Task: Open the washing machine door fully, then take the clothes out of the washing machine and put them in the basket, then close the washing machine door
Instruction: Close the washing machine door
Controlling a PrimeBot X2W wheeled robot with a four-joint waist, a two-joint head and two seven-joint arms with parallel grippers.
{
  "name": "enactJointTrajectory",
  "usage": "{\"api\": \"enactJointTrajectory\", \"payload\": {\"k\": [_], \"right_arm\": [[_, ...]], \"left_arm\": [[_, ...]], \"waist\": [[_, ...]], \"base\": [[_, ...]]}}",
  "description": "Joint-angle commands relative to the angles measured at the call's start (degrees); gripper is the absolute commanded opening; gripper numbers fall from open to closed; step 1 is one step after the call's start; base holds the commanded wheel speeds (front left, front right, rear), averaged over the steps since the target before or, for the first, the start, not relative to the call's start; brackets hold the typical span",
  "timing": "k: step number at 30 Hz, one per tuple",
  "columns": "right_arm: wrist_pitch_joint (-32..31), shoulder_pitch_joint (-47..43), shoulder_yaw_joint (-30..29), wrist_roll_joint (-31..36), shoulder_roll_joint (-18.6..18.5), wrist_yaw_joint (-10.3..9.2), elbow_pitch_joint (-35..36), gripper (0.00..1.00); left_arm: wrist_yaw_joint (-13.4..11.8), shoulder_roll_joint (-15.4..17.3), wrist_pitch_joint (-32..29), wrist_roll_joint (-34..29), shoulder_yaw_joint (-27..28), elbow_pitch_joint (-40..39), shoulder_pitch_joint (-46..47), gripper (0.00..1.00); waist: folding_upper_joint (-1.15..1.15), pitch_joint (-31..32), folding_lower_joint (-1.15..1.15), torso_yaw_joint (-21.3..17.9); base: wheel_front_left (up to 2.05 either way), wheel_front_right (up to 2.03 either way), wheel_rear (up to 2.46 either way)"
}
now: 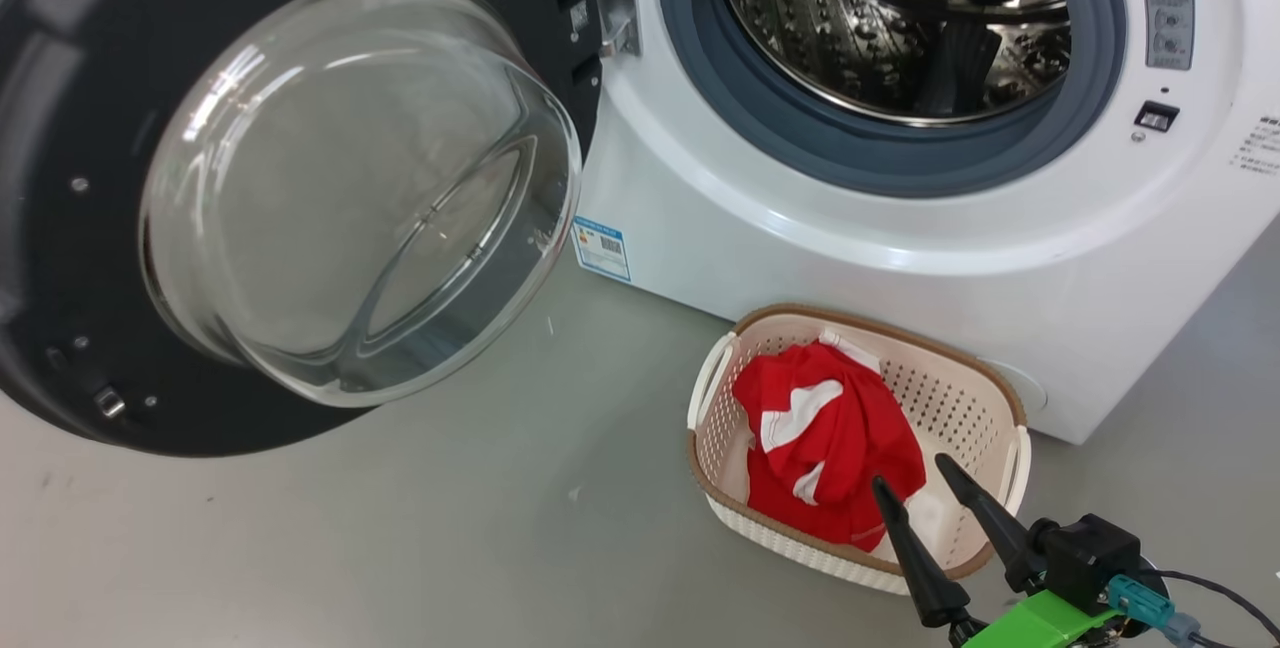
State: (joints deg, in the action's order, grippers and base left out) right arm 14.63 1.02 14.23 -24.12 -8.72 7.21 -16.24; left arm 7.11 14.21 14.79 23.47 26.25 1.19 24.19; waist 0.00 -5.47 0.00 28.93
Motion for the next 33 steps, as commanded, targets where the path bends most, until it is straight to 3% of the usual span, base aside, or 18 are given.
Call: {"api": "enactJointTrajectory", "payload": {"k": [1, 9, 10, 15, 24, 33], "right_arm": [[0.4, 1.0, 1.1, 0.5, -0.5, 0.28, 1.5, 1.00], [0.4, 2.5, 1.0, 1.0, -1.2, 0.28, 1.6, 1.00], [0.4, 2.9, 1.0, 1.1, -1.4, 0.28, 1.5, 1.00], [0.4, 3.2, 1.1, 1.2, -1.7, 0.28, 1.3, 1.00], [0.4, 3.4, 1.1, 1.5, -2.0, 0.28, 1.2, 1.00], [0.4, 3.8, 2.0, 1.4, -2.7, 0.28, 1.0, 1.00]], "left_arm": [[0.3, 3.8, 0.2, 1.0, 1.7, -0.3, 2.3, 0.00], [0.4, 14.4, 0.2, 15.4, -0.6, 18.7, 11.7, 0.00], [0.4, 16.2, -1.0, 20.4, -1.8, 23.8, 14.0, 0.00], [0.4, 21.0, -6.3, 30.9, -4.5, 32.6, 18.5, 0.00], [0.4, 25.8, -21.4, 45.3, -9.6, 41.2, 22.4, 0.00], [0.4, 27.8, -35.3, 51.2, -14.9, 45.4, 22.6, 0.00]], "waist": [[0.00, -0.9, 0.00, -0.3], [0.00, -3.8, 0.00, -0.6], [0.00, -4.2, 0.00, -0.6], [0.00, -4.8, 0.00, -0.7], [0.00, -6.3, 0.00, -0.3], [0.00, -7.1, 0.00, -0.6]], "base": [[0.00, 0.00, 0.00], [0.00, 0.00, 0.00], [0.00, 0.00, 0.00], [0.00, 0.00, 0.00], [0.00, 0.00, 0.00], [0.00, 0.00, 0.00]]}}
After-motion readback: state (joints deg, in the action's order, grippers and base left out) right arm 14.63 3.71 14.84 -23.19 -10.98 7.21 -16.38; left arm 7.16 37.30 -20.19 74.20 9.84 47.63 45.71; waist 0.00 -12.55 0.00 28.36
